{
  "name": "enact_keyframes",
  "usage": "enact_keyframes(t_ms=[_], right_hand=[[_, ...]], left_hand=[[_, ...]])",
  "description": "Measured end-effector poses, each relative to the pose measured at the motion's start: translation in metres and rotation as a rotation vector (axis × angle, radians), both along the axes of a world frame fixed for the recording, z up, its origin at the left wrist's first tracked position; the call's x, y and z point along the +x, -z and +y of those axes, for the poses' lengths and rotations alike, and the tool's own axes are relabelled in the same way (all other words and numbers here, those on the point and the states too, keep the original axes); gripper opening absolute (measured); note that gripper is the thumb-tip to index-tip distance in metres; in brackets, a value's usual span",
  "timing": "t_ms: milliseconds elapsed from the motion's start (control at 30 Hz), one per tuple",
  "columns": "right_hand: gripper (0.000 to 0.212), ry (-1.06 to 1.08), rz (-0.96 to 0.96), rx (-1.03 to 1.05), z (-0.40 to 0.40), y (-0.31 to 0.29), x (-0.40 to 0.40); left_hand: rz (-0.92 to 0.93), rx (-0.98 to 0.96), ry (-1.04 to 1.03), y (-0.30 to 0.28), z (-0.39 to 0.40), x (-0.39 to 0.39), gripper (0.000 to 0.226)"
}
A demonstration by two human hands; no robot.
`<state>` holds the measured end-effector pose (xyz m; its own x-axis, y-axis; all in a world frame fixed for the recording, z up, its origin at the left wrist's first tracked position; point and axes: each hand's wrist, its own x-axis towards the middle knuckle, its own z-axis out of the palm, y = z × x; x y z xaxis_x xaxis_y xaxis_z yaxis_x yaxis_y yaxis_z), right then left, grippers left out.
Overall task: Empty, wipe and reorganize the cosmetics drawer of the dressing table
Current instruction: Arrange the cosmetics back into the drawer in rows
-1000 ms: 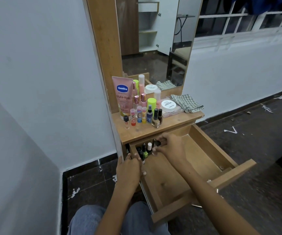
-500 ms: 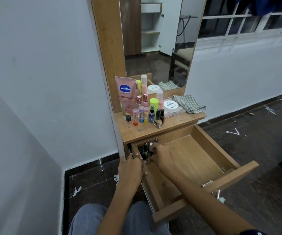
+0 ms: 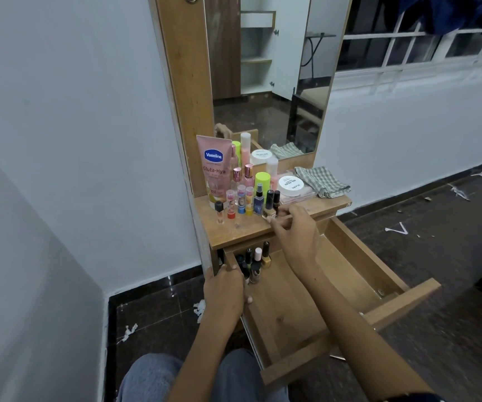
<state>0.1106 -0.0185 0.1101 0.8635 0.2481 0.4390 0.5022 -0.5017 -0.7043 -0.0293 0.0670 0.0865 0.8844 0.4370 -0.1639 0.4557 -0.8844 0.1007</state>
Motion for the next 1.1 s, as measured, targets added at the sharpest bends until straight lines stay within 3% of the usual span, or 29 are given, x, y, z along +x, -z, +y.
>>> enact_keyframes(t_ms=[200,667,967,1100], right_hand=[[0.038,0.091,0.042,-0.093,0.02,0.004,0.009],[0.021,-0.049,0.077,0.038,-0.028,0.013,-0.012],[0.015,-0.194,0.306,-0.43,-0.038,0.05,-0.015],[0.012,-0.248,0.348,-0.504,-0.023,0.056,-0.017]], left_hand=[[0.011,0.033,-0.037,-0.004,-0.003,0.005,0.058],[0.017,0.045,-0.025,0.001,0.0,0.005,0.054],[0.042,0.029,-0.006,0.0,0.001,0.004,0.057],[0.039,0.016,-0.007,0.0,0.0,0.003,0.059]])
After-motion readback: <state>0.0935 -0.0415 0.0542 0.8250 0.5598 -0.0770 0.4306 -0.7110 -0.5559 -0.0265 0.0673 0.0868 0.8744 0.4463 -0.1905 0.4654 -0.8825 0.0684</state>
